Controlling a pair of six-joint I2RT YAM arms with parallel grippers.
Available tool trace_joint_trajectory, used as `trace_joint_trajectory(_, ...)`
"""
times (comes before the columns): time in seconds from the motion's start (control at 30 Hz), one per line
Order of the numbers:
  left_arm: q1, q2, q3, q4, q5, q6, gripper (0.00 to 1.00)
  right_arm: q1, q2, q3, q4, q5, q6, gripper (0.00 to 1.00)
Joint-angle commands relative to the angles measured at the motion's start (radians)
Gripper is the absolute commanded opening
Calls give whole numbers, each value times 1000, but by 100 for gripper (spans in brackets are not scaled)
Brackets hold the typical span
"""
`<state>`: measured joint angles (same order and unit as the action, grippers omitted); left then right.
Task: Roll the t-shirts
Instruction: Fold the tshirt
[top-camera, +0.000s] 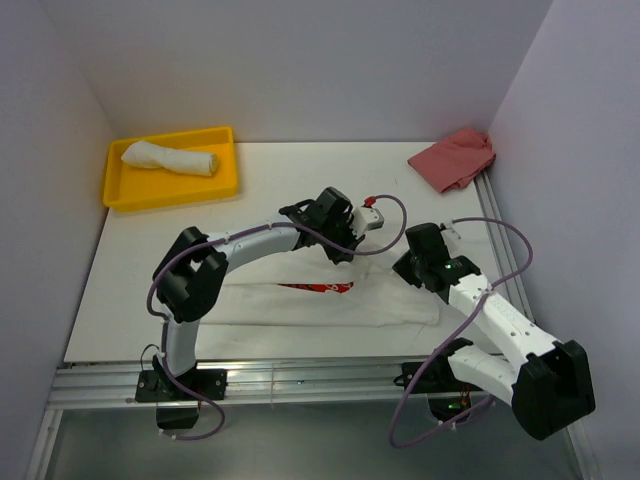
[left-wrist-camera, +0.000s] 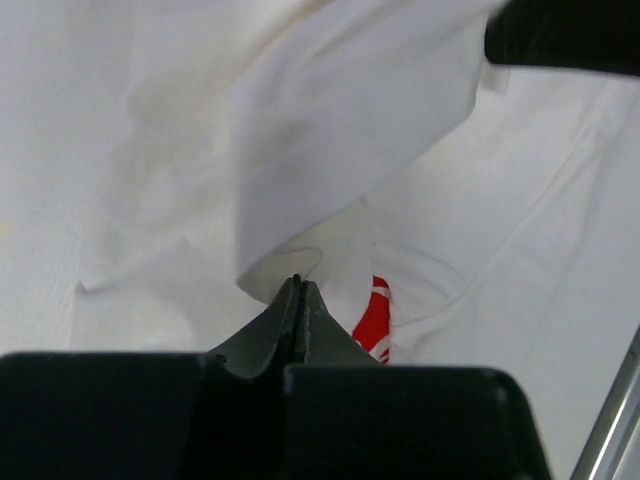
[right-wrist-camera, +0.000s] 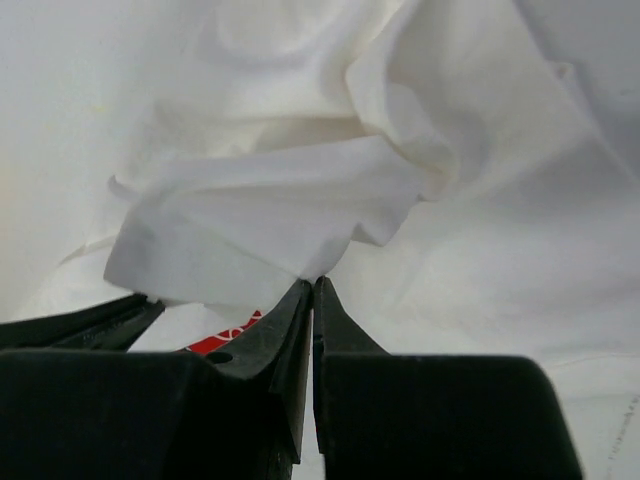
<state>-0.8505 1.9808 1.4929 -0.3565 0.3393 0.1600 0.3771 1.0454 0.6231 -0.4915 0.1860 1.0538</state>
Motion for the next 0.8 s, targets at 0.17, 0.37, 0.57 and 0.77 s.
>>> trace_joint_trajectory(0.17,-13,-117,3,-105,151,70,0,-90,-145,3,-131,24,-64,6)
trace_joint_trajectory(0.37,-50,-143,-11,-160,194,95,0,-130,-194,4,-196,30,-87,6)
trace_joint_trajectory(0.57,-101,-151,-31,-179,211,95,0,-164,-240,-17,-240,23,-103,6)
trace_joint_trajectory(0.77,-150,-155,-54,-202,211,98,0,-201,-286,-46,-278,9,-113,6)
